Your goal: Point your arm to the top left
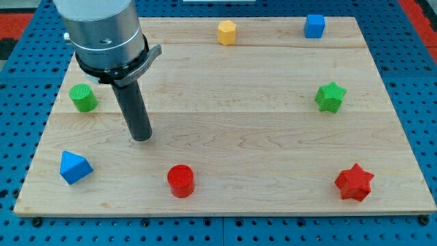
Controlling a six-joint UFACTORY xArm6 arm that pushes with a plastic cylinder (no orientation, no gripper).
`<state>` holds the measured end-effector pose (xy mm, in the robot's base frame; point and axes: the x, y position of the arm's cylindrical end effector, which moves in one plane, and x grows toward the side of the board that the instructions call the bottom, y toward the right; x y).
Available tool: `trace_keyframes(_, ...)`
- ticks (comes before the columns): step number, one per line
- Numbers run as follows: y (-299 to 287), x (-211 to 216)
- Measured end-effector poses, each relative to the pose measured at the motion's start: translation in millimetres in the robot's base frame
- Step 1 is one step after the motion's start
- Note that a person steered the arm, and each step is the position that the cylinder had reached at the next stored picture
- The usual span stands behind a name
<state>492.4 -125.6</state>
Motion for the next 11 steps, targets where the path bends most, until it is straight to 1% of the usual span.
trace_keyframes(2,6,1)
trace_keyframes(3,15,-11)
trace_keyframes(4,48,-80)
trace_keyframes(5,20,-148)
trace_keyframes(6,-26,-190)
trace_keyframes(7,-2,-291)
trace_keyframes(8,-44,-300)
trace_keyframes(9,-134,-291)
trace_keyframes(10,-120,-259)
trace_keyframes(11,9,-227)
